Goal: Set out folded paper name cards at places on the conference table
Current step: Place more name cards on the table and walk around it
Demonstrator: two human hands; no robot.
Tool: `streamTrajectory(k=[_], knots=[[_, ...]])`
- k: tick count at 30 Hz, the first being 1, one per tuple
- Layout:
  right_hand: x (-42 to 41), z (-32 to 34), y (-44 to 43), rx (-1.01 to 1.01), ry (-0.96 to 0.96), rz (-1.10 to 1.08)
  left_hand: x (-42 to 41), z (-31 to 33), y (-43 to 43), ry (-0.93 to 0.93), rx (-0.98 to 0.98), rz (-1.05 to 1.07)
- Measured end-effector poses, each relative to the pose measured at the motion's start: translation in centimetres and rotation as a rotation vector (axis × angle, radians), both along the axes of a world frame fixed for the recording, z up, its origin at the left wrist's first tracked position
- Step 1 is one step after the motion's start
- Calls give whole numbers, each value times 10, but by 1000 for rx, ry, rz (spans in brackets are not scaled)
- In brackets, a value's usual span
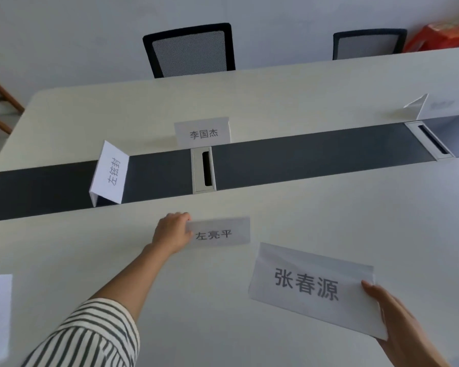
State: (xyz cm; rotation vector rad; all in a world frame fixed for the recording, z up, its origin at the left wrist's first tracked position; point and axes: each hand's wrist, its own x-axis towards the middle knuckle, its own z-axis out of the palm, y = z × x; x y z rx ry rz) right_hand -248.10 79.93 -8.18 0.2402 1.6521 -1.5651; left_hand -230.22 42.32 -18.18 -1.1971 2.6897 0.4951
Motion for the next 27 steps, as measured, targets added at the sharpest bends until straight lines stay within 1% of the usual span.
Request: streamTrajectory(k=[2, 3, 7, 11, 15, 20, 24, 27], knots=[[-2, 2, -1, 12, -11, -5, -13, -5, 5, -31, -197, -133], [-2, 4, -2, 18, -12, -8, -19, -8, 11, -11, -238, -179], [-1, 4, -5, 40, 16, -31, -41, -20, 23, -13, -259, -225], [1, 1, -5, 46, 30, -47, -58, -21, -8, -10, -265, -169], [-1, -3, -3, 72, 24, -43, -71, -19, -35, -70, -256, -130], [-4, -10, 3, 92, 16, -107, -75, -21, -42, -66, -279, -148], [-6, -10, 6, 78, 2, -93, -74, -23, -44, -83, -272, -164], [-6, -6, 8, 63, 15, -81, -74, -21, -41, -110, -267, -136]])
